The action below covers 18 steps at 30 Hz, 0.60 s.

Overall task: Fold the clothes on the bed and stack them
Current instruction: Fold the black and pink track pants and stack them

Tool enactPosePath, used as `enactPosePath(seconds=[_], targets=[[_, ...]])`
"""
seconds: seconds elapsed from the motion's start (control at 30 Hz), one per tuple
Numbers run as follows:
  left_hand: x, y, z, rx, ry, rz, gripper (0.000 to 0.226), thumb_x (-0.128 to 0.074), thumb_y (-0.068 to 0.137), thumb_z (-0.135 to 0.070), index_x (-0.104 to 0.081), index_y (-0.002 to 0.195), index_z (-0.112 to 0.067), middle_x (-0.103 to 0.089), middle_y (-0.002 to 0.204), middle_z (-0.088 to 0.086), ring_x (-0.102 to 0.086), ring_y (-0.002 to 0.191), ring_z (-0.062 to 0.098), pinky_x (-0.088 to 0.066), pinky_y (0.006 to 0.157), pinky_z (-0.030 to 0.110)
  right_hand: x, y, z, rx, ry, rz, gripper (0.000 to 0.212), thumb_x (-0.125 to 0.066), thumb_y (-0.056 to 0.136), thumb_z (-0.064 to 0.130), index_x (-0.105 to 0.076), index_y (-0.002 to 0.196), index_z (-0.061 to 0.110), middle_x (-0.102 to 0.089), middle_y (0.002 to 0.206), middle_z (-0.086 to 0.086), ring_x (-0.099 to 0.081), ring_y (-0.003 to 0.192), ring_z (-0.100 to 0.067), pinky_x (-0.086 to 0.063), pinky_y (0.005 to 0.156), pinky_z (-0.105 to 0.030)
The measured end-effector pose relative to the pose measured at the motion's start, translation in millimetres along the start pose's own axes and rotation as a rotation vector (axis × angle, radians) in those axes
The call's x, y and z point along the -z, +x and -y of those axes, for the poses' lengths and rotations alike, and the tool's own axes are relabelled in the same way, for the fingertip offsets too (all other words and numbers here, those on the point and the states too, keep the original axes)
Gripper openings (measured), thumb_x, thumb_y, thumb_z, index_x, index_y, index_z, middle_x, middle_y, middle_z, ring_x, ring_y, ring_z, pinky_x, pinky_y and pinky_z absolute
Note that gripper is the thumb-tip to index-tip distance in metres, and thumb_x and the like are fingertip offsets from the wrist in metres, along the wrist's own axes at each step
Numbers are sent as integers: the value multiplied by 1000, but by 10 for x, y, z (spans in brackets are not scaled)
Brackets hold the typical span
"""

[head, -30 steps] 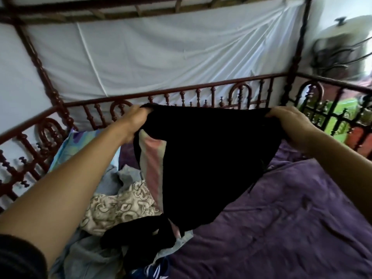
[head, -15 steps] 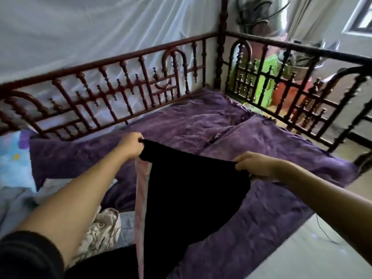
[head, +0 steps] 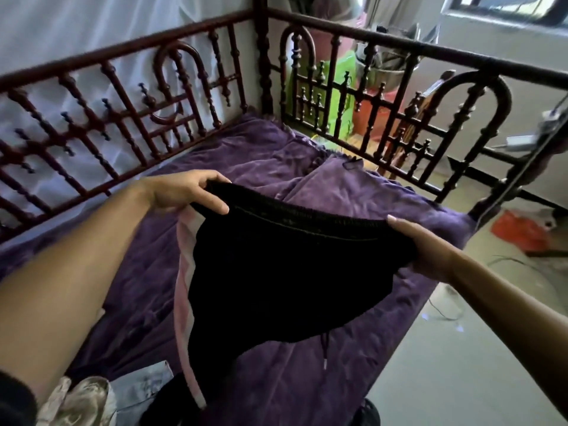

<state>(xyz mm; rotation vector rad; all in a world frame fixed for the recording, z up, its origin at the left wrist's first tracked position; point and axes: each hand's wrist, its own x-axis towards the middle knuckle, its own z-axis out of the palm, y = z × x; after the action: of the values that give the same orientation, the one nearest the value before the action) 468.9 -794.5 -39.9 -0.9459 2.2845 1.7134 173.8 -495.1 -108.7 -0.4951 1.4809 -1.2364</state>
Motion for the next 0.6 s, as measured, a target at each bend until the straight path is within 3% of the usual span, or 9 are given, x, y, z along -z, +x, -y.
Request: enactPosePath(seconds=[0.07, 0.1, 0.13, 0.2, 0.23, 0.33, 0.43, 0.6], targets=[[-2, 315, -146, 34, 313, -42, 52, -73, 54, -14, -59, 105, -14, -64, 94, 8, -62, 86, 18, -49, 73, 31, 304, 113, 23, -4, -172, 126, 56, -85, 66, 35, -64, 104, -1, -67, 91, -18, -61, 77, -34, -50, 64, -34], [-36, 527, -170, 37, 473, -89, 40, -67, 55, -13, -59, 94, -15, -63, 87, 7, -60, 82, 19, -46, 68, 31, 426, 174, 13, -17, -276, 143, 55, -85, 68, 26, -64, 111, -3, -69, 103, -20, -64, 89, -37, -54, 76, -38], [-103, 737, -172, 34, 601, -154, 26, -63, 59, -10, -58, 84, -15, -61, 81, 7, -60, 80, 23, -42, 65, 31, 530, 242, -12, -21, -397, 124, 47, -82, 73, 20, -66, 110, -2, -70, 105, -19, -66, 92, -33, -55, 81, -36], [-262, 1244, -135, 29, 719, -324, 16, -58, 69, 2, -59, 74, -13, -59, 74, 10, -61, 83, 30, -37, 63, 30, 783, 458, -134, 12, -573, 19, 27, -76, 79, 18, -71, 101, 3, -73, 95, -11, -68, 83, -20, -54, 73, -25], [-346, 1404, -66, 28, 743, -419, 20, -57, 71, 5, -65, 76, -13, -62, 76, 12, -62, 85, 31, -38, 64, 29, 844, 535, -232, 48, -611, -47, 22, -74, 82, 20, -72, 98, 5, -73, 89, -8, -65, 77, -15, -53, 67, -23], [-660, 2175, 2, 65, 684, -599, 21, -59, 72, -4, -70, 77, -21, -69, 83, 14, -64, 88, 33, -49, 70, 35, 1376, 998, -556, 133, -752, -255, 25, -72, 82, 37, -69, 87, 12, -69, 74, -8, -58, 64, -11, -52, 62, -37], [-978, 3032, -24, 113, 634, -599, 15, -58, 74, -10, -59, 65, -22, -66, 80, 14, -63, 87, 35, -50, 71, 40, 2029, 1578, -782, 92, -834, -407, 21, -70, 85, 34, -61, 76, 16, -63, 65, -1, -58, 61, -19, -47, 62, -40], [-1510, 4529, -294, 104, 443, -567, 18, -57, 79, -7, -69, 81, -20, -72, 88, 10, -65, 90, 29, -52, 80, 37, 3116, 2433, -960, -52, -825, -514, 17, -67, 88, 32, -58, 82, 18, -65, 74, -4, -62, 76, -28, -47, 67, -36]])
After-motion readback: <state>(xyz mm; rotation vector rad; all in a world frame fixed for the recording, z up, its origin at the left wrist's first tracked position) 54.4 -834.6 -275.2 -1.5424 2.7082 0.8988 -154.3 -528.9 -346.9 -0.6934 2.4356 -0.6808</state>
